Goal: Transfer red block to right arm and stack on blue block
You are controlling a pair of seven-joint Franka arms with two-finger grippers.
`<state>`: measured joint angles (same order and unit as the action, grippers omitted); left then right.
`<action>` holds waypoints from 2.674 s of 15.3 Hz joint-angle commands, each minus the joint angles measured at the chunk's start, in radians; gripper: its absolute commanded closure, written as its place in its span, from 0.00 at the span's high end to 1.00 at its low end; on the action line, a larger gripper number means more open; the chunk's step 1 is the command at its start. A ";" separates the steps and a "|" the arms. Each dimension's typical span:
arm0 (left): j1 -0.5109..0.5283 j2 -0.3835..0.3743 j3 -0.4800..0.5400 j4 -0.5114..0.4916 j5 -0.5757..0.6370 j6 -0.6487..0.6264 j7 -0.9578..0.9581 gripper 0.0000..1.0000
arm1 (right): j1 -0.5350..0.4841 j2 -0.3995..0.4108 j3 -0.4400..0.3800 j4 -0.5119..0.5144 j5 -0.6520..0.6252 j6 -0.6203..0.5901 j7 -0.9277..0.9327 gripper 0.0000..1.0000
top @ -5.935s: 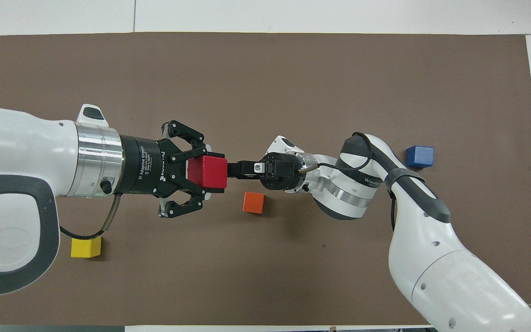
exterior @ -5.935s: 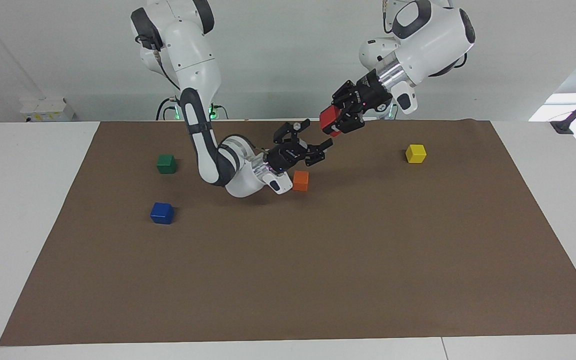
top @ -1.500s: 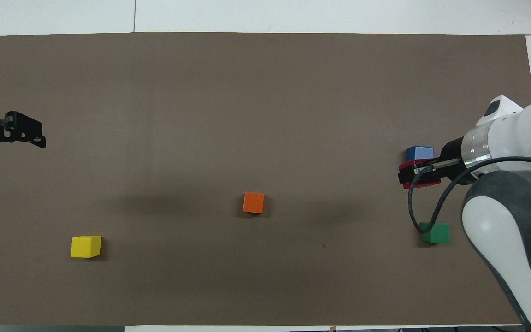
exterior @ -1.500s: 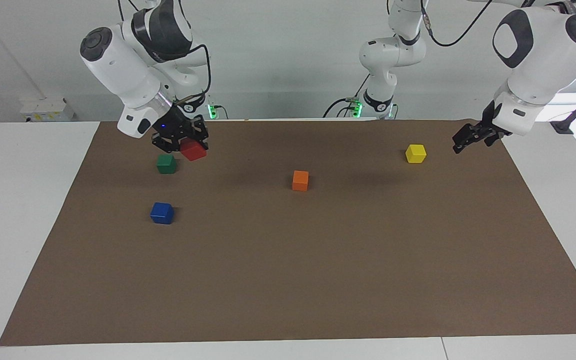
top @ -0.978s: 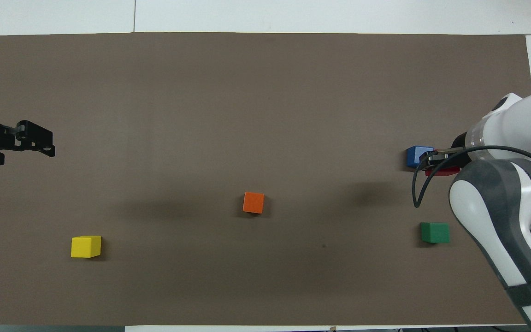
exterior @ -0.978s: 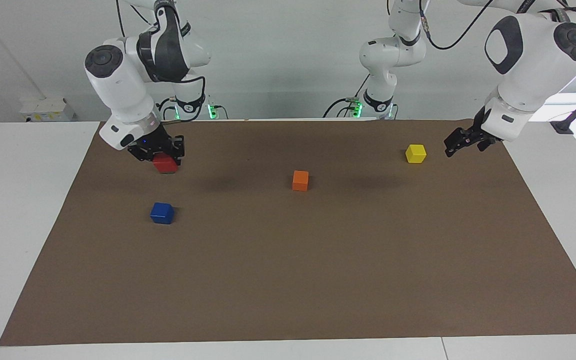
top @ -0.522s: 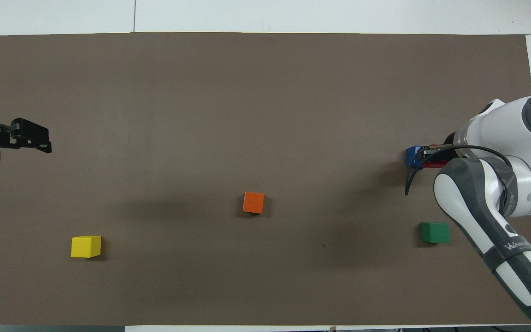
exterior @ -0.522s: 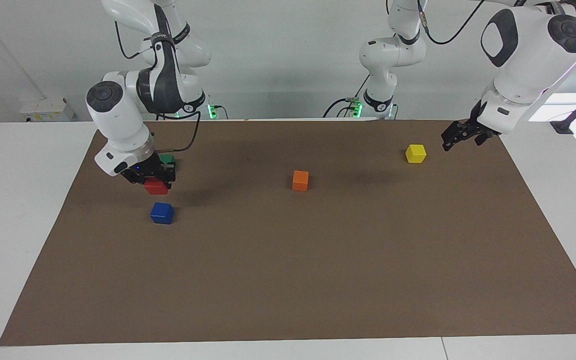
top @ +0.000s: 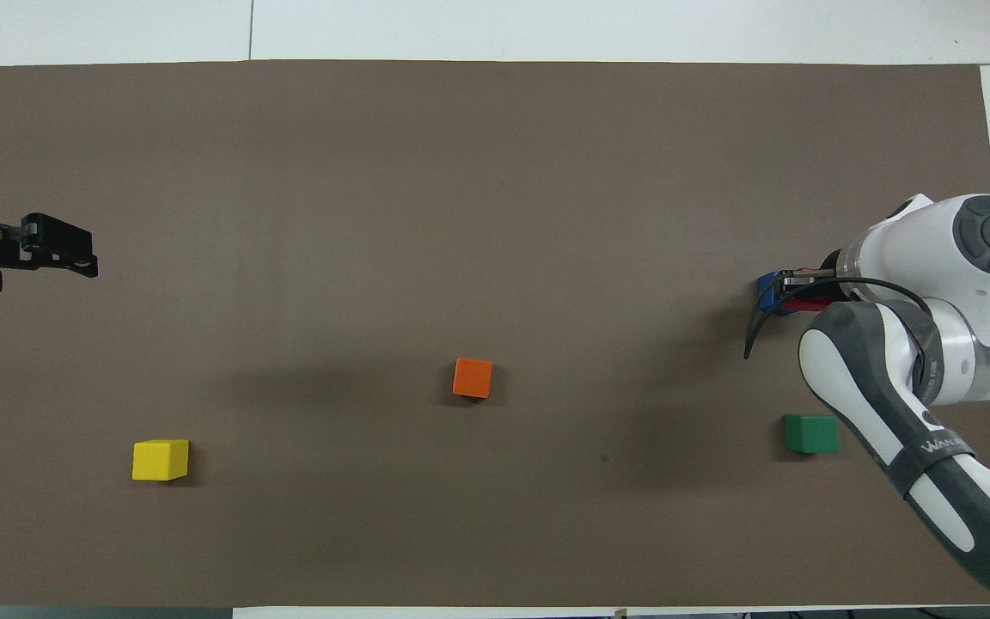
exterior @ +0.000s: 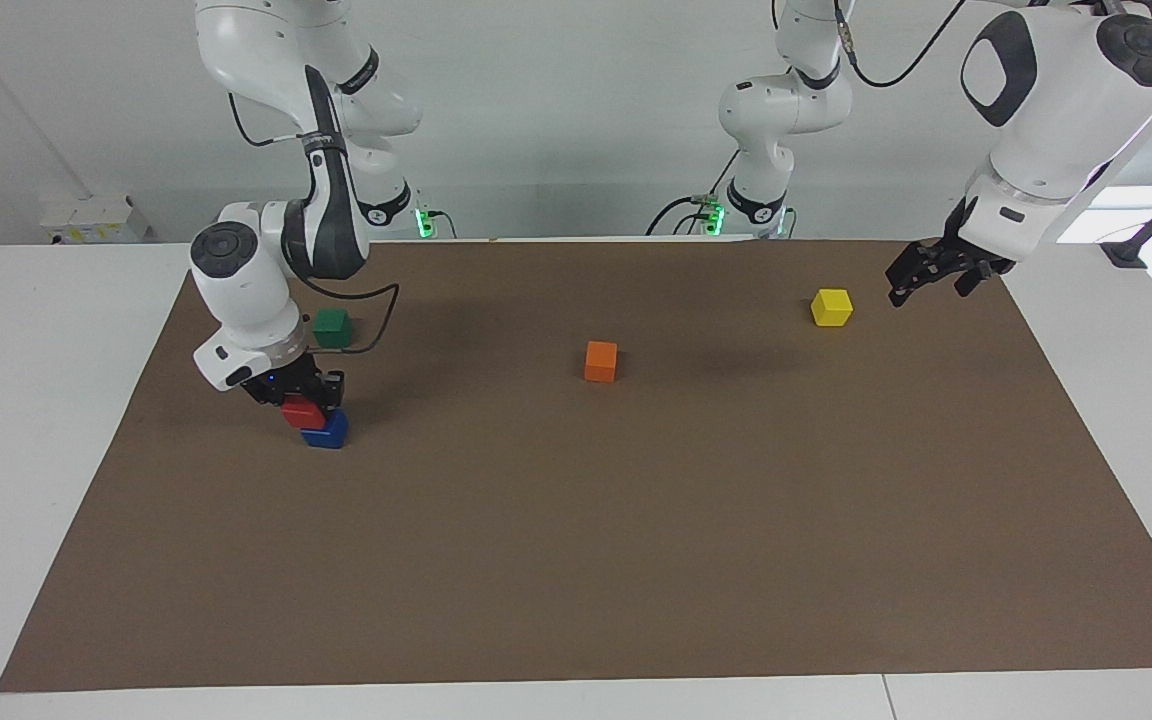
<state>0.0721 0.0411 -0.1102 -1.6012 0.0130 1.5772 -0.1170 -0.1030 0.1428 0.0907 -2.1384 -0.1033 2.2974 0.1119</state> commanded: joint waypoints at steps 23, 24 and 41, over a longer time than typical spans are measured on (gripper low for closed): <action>-0.005 0.010 -0.003 0.018 -0.015 0.030 0.013 1.00 | -0.021 -0.020 0.015 -0.006 -0.024 0.005 0.022 1.00; -0.006 0.010 -0.003 0.018 -0.015 0.030 0.013 1.00 | -0.021 -0.019 0.015 0.011 -0.024 -0.015 0.022 1.00; -0.006 0.002 -0.011 0.021 -0.015 -0.012 0.008 1.00 | -0.024 -0.164 0.009 0.468 0.076 -0.739 -0.201 1.00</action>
<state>0.0708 0.0419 -0.1244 -1.5993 0.0123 1.5956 -0.1166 -0.1105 -0.0181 0.0993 -1.7267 -0.0519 1.6436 -0.0240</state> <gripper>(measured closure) 0.000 0.000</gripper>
